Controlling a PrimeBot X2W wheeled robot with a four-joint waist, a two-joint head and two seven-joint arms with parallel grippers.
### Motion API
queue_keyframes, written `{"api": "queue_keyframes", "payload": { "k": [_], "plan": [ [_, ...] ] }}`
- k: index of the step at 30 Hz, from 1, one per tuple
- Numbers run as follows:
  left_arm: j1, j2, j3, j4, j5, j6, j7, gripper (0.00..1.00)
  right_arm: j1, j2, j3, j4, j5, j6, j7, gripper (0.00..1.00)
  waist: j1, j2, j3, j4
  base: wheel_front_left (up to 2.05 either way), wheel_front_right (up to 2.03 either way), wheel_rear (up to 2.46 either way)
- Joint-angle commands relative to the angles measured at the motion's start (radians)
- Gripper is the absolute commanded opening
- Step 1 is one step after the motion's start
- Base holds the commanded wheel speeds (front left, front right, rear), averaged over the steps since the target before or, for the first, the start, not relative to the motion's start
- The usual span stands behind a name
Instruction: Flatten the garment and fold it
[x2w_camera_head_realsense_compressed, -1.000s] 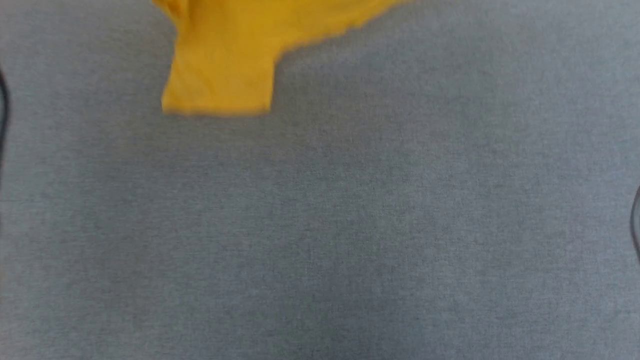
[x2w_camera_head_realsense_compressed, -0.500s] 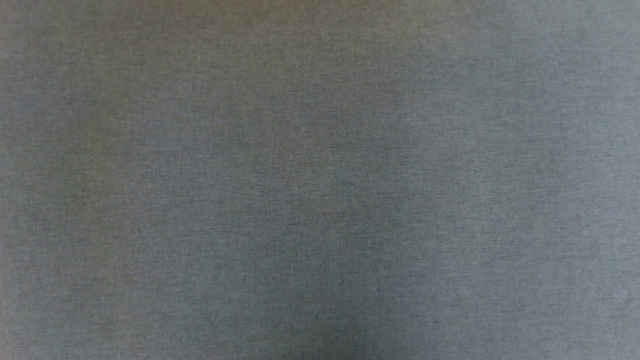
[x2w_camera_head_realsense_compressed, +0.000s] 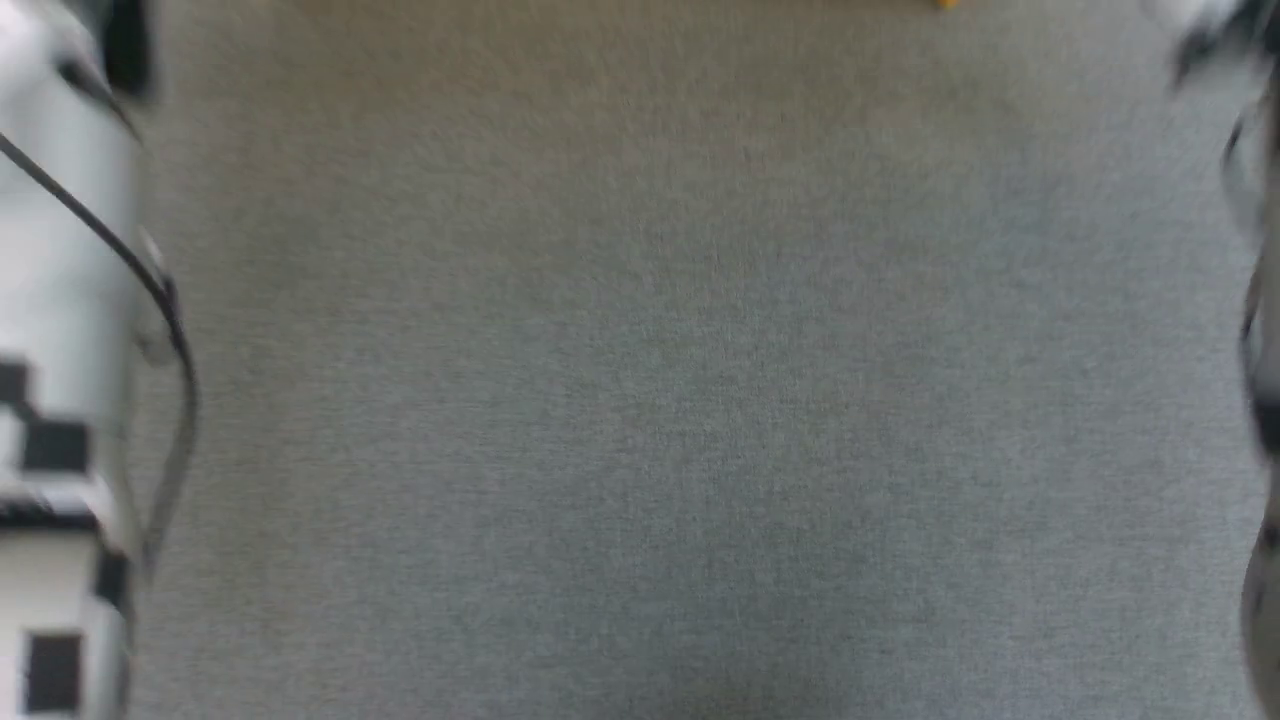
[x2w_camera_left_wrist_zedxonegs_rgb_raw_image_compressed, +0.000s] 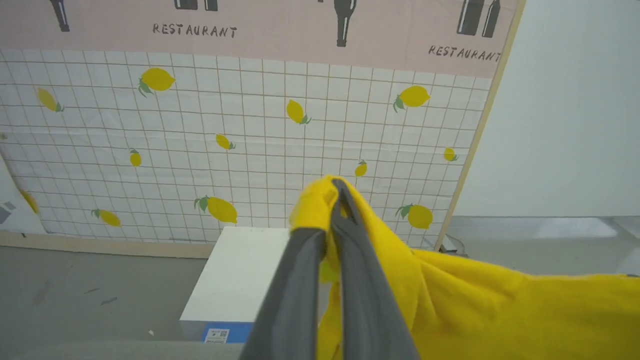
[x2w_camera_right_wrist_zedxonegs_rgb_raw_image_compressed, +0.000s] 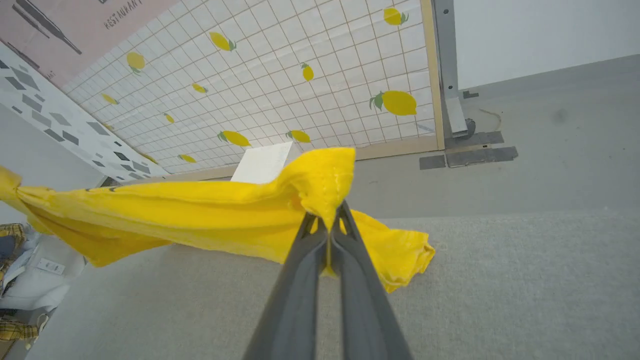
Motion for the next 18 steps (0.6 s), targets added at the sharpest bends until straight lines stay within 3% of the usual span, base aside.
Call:
{"api": "queue_keyframes", "payload": {
  "k": [1, 8, 14, 18],
  "plan": [
    [0.079, -0.002, -0.002, -0.005, -0.017, -0.009, -0.01, 0.0, 0.087, -0.009, 0.01, -0.023, 0.035, -0.001, -0.004, 0.0, -0.0002, 0.0, -0.203, 0.076, 0.0, 0.0, 0.0],
    [0.537, -0.026, 0.012, -0.162, -0.111, -0.003, -0.013, 0.0, 0.508, -0.043, 0.07, -0.177, 0.095, -0.001, -0.036, 0.0, -0.0002, 0.0, -0.361, 0.096, 0.0, 0.0, 0.0],
    [0.96, -0.059, 0.039, -0.373, -0.216, 0.072, 0.063, 0.0, 0.777, -0.051, 0.064, -0.254, 0.099, -0.001, -0.047, 0.0, -0.0002, 0.0, -0.419, 0.112, 0.0, 0.0, 0.0],
    [1.196, -0.048, 0.035, -0.514, -0.264, 0.133, 0.17, 0.0, 0.917, -0.062, 0.027, -0.291, 0.089, -0.001, -0.026, 0.0, -0.0002, 0.0, -0.435, 0.122, 0.0, 0.0, 0.0]
  ]
}}
